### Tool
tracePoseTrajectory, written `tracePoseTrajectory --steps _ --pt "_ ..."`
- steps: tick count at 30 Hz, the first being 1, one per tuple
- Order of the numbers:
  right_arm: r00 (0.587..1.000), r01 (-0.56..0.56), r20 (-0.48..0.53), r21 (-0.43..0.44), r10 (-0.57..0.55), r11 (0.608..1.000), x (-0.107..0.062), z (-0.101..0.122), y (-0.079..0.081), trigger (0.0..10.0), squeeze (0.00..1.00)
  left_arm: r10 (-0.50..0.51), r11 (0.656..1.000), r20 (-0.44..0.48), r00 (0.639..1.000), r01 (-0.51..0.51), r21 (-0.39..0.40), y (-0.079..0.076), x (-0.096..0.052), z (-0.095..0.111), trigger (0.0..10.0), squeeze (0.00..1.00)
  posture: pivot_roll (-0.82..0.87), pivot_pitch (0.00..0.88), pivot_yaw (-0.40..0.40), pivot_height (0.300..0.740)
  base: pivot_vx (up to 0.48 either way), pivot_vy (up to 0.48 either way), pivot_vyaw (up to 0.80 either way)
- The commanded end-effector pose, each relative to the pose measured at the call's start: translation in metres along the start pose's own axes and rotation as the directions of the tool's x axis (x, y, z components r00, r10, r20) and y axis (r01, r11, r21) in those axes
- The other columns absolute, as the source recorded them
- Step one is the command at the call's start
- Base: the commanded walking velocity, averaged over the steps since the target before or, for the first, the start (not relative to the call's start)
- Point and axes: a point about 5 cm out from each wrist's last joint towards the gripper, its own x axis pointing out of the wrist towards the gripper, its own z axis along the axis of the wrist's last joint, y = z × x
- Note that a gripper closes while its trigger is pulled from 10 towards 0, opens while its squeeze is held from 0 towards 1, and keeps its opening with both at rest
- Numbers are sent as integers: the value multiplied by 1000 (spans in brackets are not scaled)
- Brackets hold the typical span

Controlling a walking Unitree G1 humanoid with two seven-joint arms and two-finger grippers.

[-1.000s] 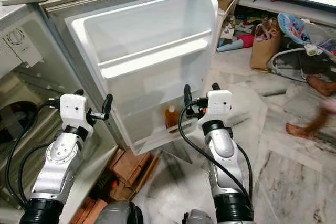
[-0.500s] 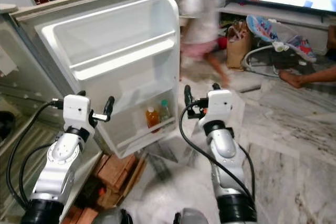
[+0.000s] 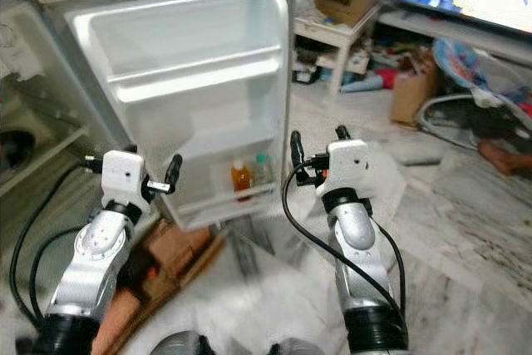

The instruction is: Restocking fridge

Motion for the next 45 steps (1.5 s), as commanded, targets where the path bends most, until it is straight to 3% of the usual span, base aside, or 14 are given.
tracePoseTrajectory --steps 1,10,21,25,30,33,36,45 --pt "1000 11 3 -18 -11 1000 0 1 -6 10000 0 -6 1000 24 1000 6 8 -1 3 6 10000 0 -72 50 32 740 0 -480 613" --pt "999 43 -6 35 -43 998 1 -2 -8 10000 0 2 1000 28 1000 -2 18 0 4 9 10000 0 -63 47 38 740 0 -478 129" --pt "1000 4 15 9 -5 1000 2 -1 -4 10000 0 4 1000 24 1000 -5 26 1 5 8 10000 0 -61 43 46 740 0 -475 462" --pt "1000 21 18 8 -21 1000 1 -1 -6 10000 0 62 998 29 998 -63 24 9 5 6 10000 0 -62 36 43 740 0 -472 756" --pt "997 78 7 40 -78 996 -3 -4 -12 10000 0 156 988 112 981 -157 3 22 1 13 10000 0 -70 31 48 740 0 -476 718" --pt "996 86 7 43 -86 995 -6 -5 -14 10000 0 184 982 101 978 -186 10 27 -1 9 10000 0 -71 28 48 740 0 -469 360" --pt "995 100 12 33 -100 994 -6 -7 -17 10000 0 172 984 92 981 -175 22 25 -2 4 10000 0 -74 6 45 740 0 -421 0" --pt "984 177 -43 68 -175 982 -14 -20 -24 10000 0 149 988 52 987 -147 -48 16 -13 -14 10000 0 -58 0 39 740 0 0 0"
